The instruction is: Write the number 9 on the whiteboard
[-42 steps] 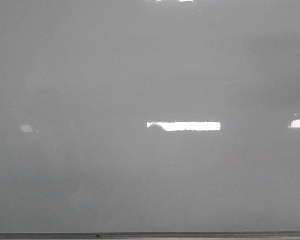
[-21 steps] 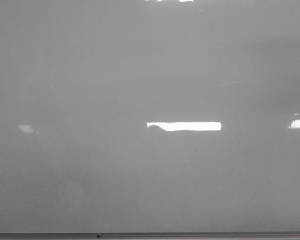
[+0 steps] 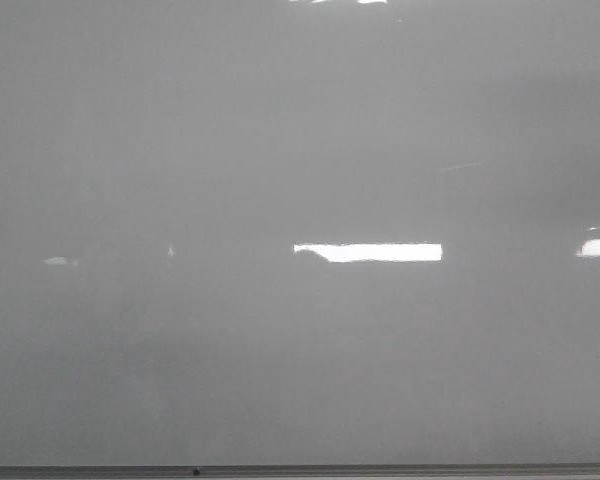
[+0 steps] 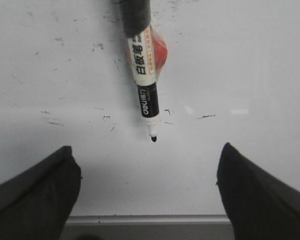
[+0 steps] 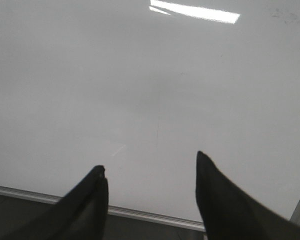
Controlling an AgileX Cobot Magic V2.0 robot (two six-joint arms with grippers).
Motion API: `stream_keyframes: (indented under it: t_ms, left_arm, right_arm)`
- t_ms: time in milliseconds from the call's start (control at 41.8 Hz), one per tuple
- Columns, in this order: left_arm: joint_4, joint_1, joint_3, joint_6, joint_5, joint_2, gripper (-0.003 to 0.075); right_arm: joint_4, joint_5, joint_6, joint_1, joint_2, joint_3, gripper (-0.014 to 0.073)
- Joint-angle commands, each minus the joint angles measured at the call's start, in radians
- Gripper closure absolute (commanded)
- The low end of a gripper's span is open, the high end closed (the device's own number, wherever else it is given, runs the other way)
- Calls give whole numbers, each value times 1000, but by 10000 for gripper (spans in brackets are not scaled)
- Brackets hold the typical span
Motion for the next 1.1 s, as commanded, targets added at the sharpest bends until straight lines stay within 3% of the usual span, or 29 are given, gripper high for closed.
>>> stream_keyframes:
  t_ms: [0,263,598,837,1076]
  left_arm:
    - [-11,-5,-32,-9,-160,55,167]
    - [-34,-5,-32,-9,-397,231,167]
    - [-34,-5,-32,-9,-545,329,178]
    - [-34,-5,-34,-9,-555,352,289]
    - [-34,-5,-34,-9,-551,353,481]
  right_arm:
    - [2,-68,-5,0,13,-26,169]
    - [2,-68,-5,0,13,-26,169]
    - [2,-68,-5,0,13,-26,169]
    - [2,-68,-5,0,13,-26,169]
    - [2,-68,-5,0,13,-26,169]
